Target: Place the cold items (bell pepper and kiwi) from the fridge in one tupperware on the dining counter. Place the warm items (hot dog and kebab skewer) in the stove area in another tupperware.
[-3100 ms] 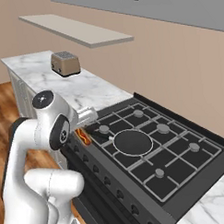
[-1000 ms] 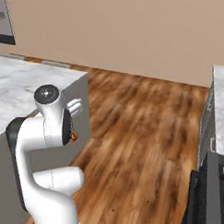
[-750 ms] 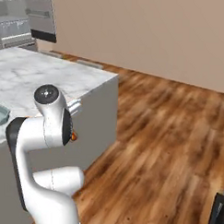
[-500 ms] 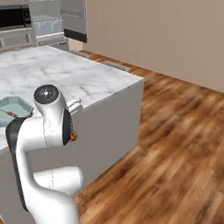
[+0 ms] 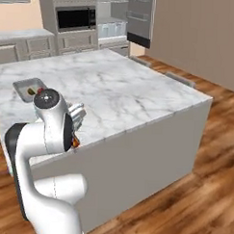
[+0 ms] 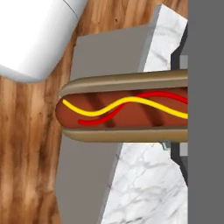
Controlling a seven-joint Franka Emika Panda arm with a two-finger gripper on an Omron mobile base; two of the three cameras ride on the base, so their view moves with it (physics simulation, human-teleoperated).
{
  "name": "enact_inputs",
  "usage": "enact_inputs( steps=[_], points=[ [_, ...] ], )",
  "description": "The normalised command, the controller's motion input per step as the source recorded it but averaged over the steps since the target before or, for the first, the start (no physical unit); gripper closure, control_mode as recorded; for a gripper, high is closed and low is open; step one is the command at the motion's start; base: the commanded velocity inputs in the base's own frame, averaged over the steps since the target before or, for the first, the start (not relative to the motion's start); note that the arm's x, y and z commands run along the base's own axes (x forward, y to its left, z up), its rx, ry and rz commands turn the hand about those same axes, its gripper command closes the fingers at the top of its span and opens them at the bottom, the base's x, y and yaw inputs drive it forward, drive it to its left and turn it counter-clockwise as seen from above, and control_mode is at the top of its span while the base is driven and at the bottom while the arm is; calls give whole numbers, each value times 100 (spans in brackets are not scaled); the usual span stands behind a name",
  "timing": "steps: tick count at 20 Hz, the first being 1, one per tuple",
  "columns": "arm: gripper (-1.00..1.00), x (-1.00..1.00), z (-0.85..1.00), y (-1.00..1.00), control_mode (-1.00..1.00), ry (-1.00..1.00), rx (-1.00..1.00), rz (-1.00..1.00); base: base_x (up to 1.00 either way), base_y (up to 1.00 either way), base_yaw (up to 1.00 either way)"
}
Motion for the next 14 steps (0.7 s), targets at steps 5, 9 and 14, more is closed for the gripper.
enact_inputs(
  steps=[5,9,14],
  points=[
    [100,0,0,0,100,0,0,0,13,13,59],
    [100,0,0,0,100,0,0,0,51,-2,38],
    [100,0,0,0,100,0,0,0,89,-3,12]
  ],
)
